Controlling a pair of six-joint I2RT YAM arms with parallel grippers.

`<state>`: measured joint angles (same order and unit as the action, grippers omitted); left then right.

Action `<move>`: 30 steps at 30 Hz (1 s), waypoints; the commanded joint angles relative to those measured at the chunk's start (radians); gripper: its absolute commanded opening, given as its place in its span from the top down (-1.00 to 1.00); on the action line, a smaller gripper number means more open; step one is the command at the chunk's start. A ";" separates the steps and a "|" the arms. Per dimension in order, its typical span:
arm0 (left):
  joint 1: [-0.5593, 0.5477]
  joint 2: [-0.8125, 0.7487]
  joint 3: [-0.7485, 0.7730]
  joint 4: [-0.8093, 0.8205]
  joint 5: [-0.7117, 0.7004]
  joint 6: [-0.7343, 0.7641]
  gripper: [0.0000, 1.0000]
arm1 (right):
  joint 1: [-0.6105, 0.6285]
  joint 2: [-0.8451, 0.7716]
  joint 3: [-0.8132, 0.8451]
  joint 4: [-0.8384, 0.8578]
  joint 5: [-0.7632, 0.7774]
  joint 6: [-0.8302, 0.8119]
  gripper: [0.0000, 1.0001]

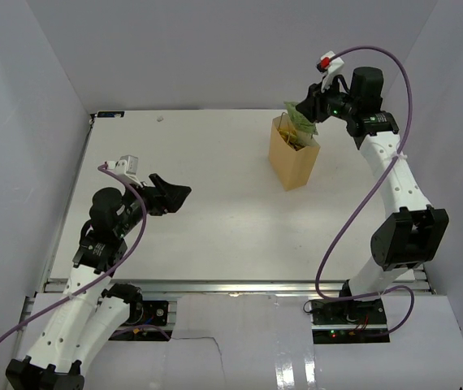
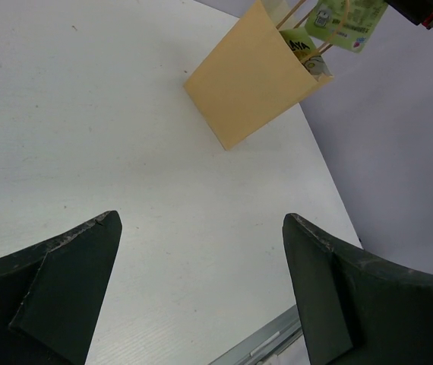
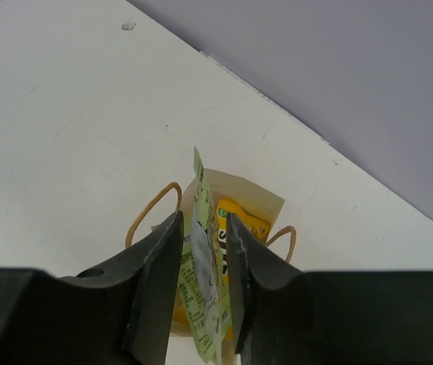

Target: Place the snacks into the paper bag

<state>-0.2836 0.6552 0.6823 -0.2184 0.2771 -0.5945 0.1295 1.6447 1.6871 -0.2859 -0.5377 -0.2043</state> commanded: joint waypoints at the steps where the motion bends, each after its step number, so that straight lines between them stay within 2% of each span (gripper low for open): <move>1: -0.002 -0.012 0.003 -0.004 0.002 -0.005 -0.96 | 0.005 0.015 -0.012 0.034 0.019 -0.046 0.26; 2: -0.002 -0.011 0.005 -0.006 0.002 -0.004 -0.96 | 0.007 0.014 -0.013 0.027 0.018 -0.049 0.07; 5: -0.002 -0.008 0.013 -0.013 -0.006 -0.002 -0.96 | 0.009 -0.003 -0.020 0.014 0.005 -0.053 -0.15; 10: -0.002 0.000 0.046 -0.033 -0.018 -0.002 -0.96 | 0.005 -0.062 0.020 -0.067 -0.028 -0.061 -0.37; 11: -0.002 0.003 0.063 -0.042 -0.025 -0.004 -0.96 | 0.004 -0.087 0.029 -0.099 -0.030 -0.066 -0.60; 14: -0.002 0.001 0.089 -0.076 -0.061 -0.004 -0.96 | -0.004 -0.157 0.019 -0.235 0.013 -0.075 -1.00; 17: -0.002 -0.020 0.098 -0.104 -0.107 -0.010 -0.96 | -0.010 -0.255 -0.091 -0.312 0.068 -0.075 -0.83; 25: -0.002 -0.078 0.123 -0.119 -0.128 0.012 -0.96 | -0.014 -0.569 -0.417 -0.335 0.160 -0.139 -0.80; 30: -0.002 -0.074 0.137 -0.134 -0.087 0.013 -0.96 | -0.014 -0.660 -0.523 -0.302 0.281 -0.006 -0.80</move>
<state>-0.2836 0.5831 0.7868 -0.3317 0.1699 -0.5911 0.1181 1.0206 1.1881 -0.6273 -0.3523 -0.2882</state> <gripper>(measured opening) 0.977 0.900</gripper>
